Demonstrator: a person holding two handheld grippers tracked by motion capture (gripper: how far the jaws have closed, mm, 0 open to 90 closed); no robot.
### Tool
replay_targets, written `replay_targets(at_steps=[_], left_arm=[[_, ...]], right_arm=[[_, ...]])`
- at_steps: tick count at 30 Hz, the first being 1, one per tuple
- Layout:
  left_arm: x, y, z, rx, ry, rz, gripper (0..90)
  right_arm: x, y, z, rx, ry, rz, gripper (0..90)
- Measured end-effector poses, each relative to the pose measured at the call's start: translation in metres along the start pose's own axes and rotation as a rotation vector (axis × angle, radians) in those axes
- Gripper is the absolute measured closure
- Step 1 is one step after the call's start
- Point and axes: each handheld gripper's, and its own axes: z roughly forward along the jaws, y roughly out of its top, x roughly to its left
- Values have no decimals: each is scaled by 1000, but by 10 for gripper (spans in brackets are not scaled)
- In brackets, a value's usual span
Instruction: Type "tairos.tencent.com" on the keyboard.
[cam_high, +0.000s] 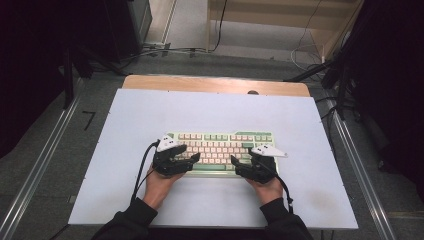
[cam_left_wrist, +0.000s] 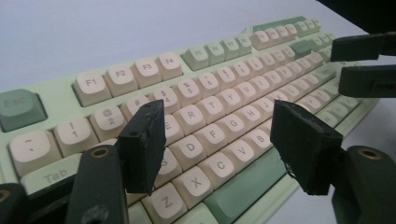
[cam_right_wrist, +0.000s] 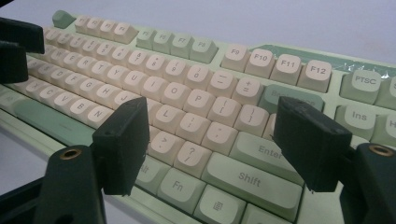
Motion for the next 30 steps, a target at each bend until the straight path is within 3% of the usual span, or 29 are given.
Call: replay_targets(at_steps=[6,14,19,30], left_arm=[[5,3,-1,-24,8,-13,358],[10,6,0,-43,14,5,750],[12,8,7,-1,21,20,887],[16,9,17,54,48,39,900]], right_arm=[[-3,-2,-3,-2,-10,8,255],[-6,-5,-8,-4,-29,15,255],[-7,-7,-10,-2,-40,11,255],[-11,-9,-14,-1,-51,27,255]])
